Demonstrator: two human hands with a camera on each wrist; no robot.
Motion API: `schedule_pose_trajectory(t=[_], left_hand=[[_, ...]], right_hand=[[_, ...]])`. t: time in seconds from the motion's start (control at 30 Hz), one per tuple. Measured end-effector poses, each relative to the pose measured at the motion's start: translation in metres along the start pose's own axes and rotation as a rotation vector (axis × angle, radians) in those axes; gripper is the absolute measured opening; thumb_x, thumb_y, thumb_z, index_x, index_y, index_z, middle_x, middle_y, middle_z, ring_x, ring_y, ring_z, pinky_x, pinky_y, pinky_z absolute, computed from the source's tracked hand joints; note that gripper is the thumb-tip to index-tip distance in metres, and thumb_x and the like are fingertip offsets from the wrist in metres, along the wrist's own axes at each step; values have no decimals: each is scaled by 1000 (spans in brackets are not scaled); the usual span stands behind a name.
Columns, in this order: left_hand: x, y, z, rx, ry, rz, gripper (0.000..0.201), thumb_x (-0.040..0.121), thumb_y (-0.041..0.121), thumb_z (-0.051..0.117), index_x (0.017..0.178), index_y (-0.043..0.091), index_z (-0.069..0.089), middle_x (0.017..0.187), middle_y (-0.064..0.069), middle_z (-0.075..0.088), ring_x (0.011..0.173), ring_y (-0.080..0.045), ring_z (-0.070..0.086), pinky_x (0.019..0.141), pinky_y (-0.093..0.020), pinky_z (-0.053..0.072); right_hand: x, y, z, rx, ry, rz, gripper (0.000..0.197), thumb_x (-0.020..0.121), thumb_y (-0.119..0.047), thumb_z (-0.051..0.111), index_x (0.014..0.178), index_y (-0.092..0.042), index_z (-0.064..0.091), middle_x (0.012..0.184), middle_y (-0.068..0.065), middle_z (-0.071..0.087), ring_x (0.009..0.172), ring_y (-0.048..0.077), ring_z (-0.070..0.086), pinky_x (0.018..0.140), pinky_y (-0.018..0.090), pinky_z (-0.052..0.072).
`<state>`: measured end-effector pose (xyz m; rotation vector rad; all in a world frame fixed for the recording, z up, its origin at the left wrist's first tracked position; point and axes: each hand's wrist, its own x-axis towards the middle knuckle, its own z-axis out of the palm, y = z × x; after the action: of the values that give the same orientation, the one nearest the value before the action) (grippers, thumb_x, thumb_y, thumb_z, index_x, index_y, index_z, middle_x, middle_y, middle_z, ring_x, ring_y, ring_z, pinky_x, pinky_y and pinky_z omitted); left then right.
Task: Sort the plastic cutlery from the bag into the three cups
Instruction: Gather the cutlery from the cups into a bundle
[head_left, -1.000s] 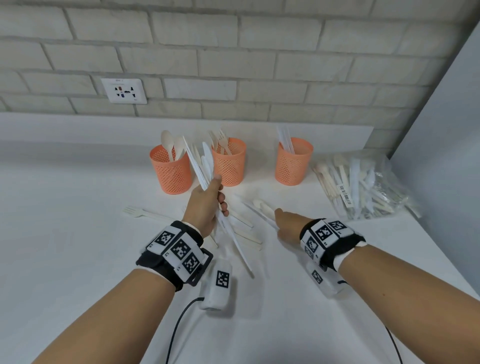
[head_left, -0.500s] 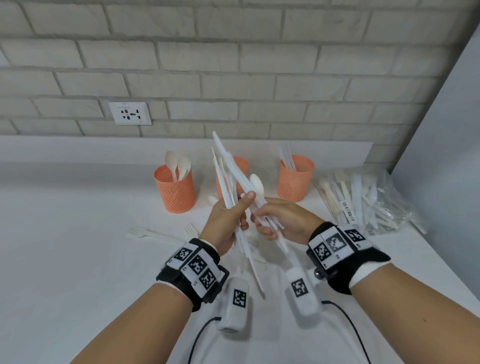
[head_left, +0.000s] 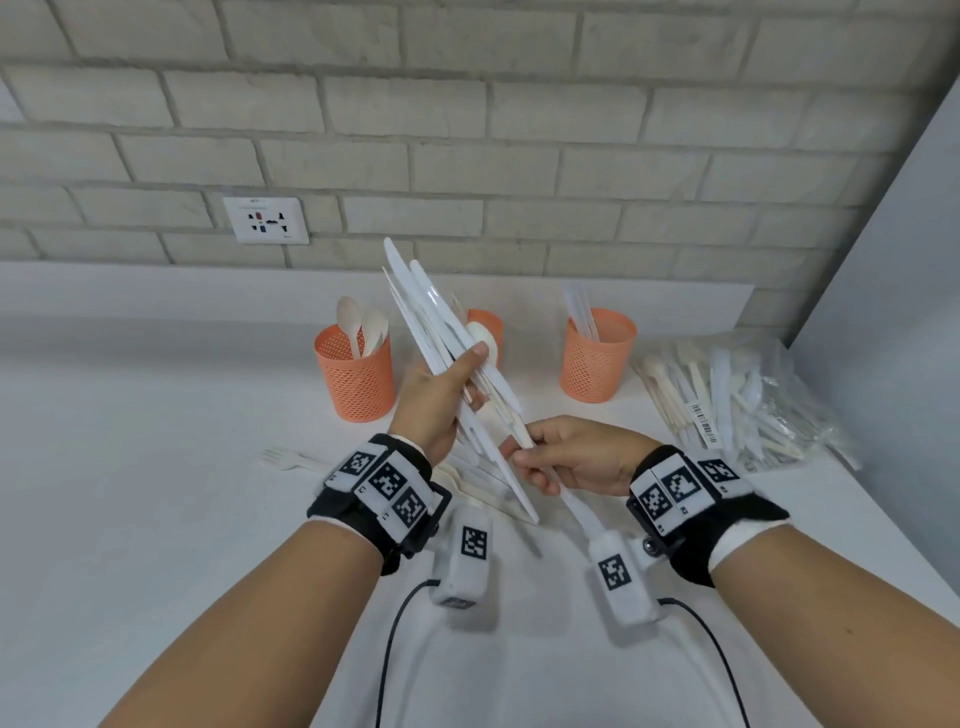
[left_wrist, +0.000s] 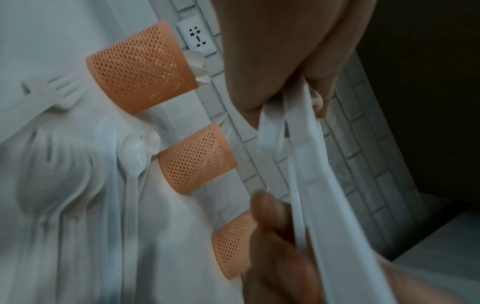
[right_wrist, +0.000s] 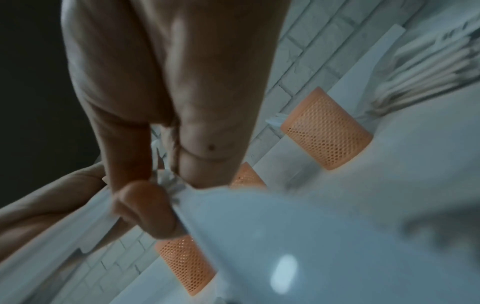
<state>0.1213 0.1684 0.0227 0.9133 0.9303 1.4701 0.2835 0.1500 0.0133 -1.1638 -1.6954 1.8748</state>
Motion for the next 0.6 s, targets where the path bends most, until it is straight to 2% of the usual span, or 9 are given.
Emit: schedule_pose_trajectory(t=[0.1,0.2,0.27,0.3,0.37,0.43,0.47,0.53,0.6], left_hand=[[4,1,-5,6,30,10,16,90,7,57,104,1,54,70,-9,53,43,-6,53,42,-17,42],[9,0,-11,16,86,10,24,90,10,58,111,0,56,75,-6,59,48,-6,57,45,-16,44],[10,-2,-13,39,90,-1,27,90,10,58,114,-1,56,77,-6,60,49,-5,57,45,-17,45],[9,-3,-13,57,80,-8,25,90,9,58,113,0,56,75,-6,59,48,-6,57,45,-17,44],[7,-6,-12,85,46,-21,21,89,8,58,109,1,55,71,-7,55,46,-9,52,43,-19,42],[5,-10,-10,108,15,-47,16,89,8,58,103,0,55,68,-9,52,44,-9,48,41,-19,40],[4,-12,-10,125,2,-66,13,90,9,58,99,0,56,68,-10,51,43,-9,47,41,-19,39],[2,-15,-8,157,-23,-96,9,91,11,57,91,3,57,67,-10,50,45,-11,46,42,-20,39],[1,-15,-7,182,-35,-102,9,91,13,56,93,5,58,68,-8,51,52,-13,48,44,-20,41]], right_hand=[[-4,0,-7,-238,44,45,21,98,-13,42,91,-7,60,68,0,50,48,0,50,47,11,40],[-8,-2,-20,-395,133,41,25,98,-20,43,87,-12,64,76,1,53,64,5,53,64,17,43],[-8,-5,-29,-550,334,-50,24,96,-23,47,93,-11,67,83,1,53,76,9,49,71,21,39],[-7,-9,-32,-551,481,-142,23,95,-22,49,96,-7,67,79,1,49,72,10,46,68,21,37],[-5,-19,-34,-371,784,-344,13,93,-16,53,92,-5,61,70,2,44,60,10,42,59,22,37],[-5,-33,-31,-99,948,-512,4,90,-7,56,86,-9,57,68,5,53,54,7,53,55,22,47],[-6,-39,-28,7,976,-589,9,88,-2,57,82,-10,56,69,8,58,54,7,59,56,22,52],[-7,-45,-19,143,950,-692,14,85,2,59,77,-9,55,74,14,62,61,16,66,61,24,57],[-7,-45,-8,181,878,-696,15,83,3,62,74,-7,55,74,12,64,64,22,68,57,25,55]])
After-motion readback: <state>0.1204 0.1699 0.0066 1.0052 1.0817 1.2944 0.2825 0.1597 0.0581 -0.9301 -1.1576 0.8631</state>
